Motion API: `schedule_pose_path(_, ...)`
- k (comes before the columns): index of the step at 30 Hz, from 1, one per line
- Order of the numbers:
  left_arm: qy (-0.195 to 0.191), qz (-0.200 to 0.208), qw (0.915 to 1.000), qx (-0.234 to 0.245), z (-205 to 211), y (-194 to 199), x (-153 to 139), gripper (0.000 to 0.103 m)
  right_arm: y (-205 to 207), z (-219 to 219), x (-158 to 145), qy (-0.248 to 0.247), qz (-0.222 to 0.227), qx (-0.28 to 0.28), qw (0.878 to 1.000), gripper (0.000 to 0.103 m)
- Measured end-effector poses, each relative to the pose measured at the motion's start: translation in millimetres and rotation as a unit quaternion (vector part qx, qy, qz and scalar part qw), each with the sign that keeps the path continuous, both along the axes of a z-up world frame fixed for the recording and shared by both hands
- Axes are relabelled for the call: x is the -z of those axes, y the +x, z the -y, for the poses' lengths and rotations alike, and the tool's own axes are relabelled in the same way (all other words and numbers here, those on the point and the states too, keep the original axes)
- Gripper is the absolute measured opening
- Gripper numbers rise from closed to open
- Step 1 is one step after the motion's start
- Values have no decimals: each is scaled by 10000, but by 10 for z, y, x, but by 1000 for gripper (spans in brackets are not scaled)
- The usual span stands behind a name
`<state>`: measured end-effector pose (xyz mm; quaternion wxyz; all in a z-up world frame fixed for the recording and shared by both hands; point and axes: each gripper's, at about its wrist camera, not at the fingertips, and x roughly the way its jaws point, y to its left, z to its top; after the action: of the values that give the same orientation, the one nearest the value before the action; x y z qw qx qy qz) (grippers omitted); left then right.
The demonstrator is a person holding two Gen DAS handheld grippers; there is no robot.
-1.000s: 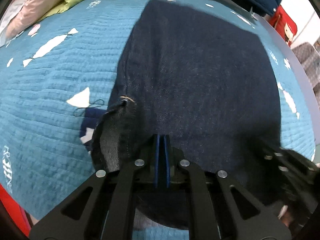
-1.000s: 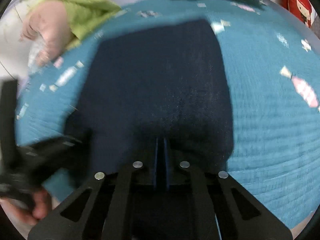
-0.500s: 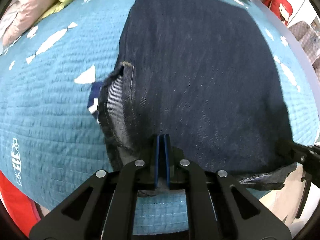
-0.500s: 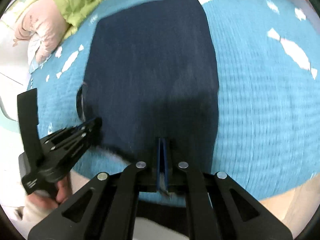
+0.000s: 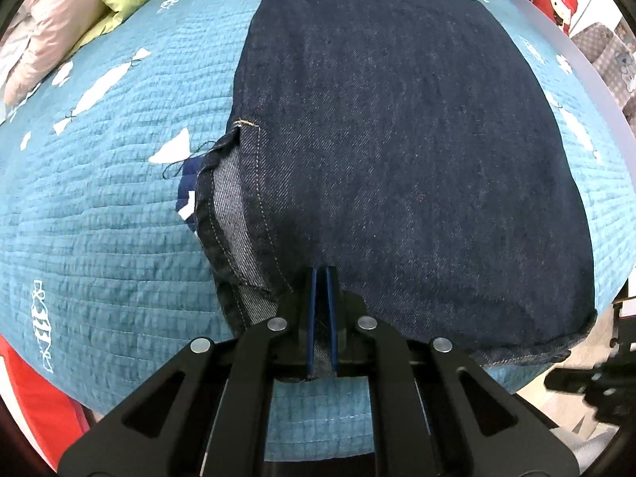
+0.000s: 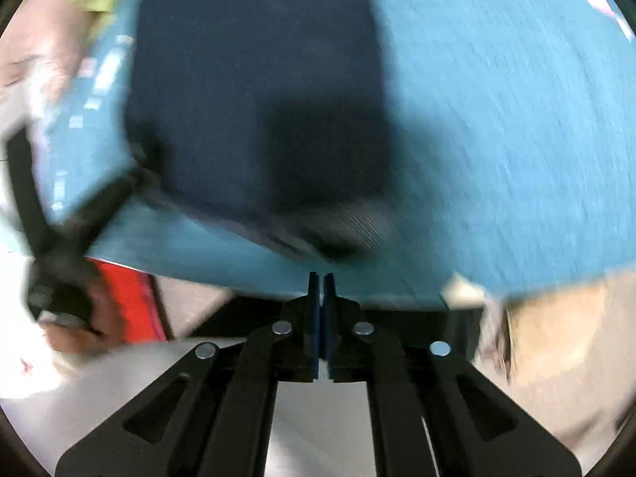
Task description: Fold large clothes
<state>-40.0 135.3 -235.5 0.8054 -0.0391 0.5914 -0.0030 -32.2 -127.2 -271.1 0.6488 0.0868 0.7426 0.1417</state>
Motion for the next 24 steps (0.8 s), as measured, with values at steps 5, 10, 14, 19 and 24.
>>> schedule_pose_path(5,53,19,10000,16,11,10,-9,6,208,135,-729,439,1479,249,9877,3)
schedule_pose_path(10,-56,-22,9999,-92,-20,29,12,7,361,-11,-284,326,1139,-55,9929,3)
schedule_pose_path(14,-96,-31,9998,-154,-79,30,34,7,169,137,-211,456,762,213,9958,0)
schedule_pose_path(19,-50,-50,9999,-148,-70,53,55,7,26,-19,-364,156,849,-241,9960,1)
schedule_pose_path(24,-121,-46,9998,-159,-108,69,67,7,-174,384,-142,100,104,614,9980,0)
